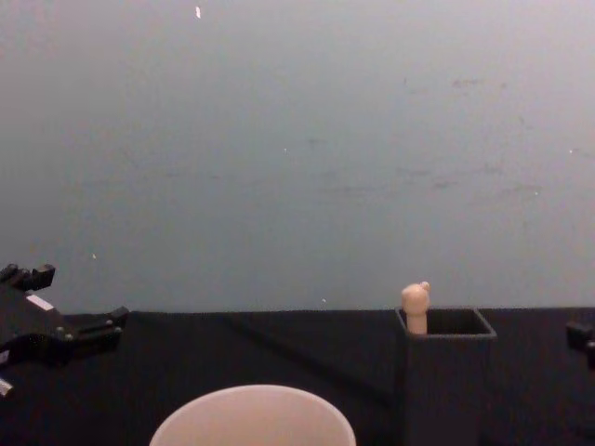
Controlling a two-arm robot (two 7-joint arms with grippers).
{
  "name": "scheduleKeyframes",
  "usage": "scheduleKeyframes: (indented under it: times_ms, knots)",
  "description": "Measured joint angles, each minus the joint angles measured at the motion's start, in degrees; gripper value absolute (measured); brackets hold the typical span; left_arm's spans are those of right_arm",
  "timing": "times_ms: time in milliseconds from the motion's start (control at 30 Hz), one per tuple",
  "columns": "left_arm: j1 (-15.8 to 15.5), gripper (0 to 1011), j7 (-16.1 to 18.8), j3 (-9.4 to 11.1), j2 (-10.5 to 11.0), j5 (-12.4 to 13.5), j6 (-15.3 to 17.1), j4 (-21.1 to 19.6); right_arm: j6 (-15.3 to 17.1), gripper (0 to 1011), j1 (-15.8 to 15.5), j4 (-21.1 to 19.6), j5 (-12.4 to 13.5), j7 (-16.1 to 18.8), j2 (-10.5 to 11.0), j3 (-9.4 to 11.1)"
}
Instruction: Pick up the stirring spoon with one hand, stir inside the cup, then place it back in its original position.
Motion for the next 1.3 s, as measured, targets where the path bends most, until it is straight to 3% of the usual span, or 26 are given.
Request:
scheduleKeyframes:
  times_ms: [267,667,1300]
  knots:
    - [0.0,1001,0.0,0.0,0.0,0.0,0.0,0.0,-0.3,1000,-1.9,-3.2,2.2,6.5,1.3,0.1]
    - [0.0,1002,0.0,0.0,0.0,0.0,0.0,0.0,-1.5,1000,-1.1,-5.0,1.1,12.0,-0.5,-1.4]
    - [0.0,1001,0.0,0.0,0.0,0.0,0.0,0.0,0.4,1000,5.9,1.5,-3.9,14.9,-8.7,-4.9]
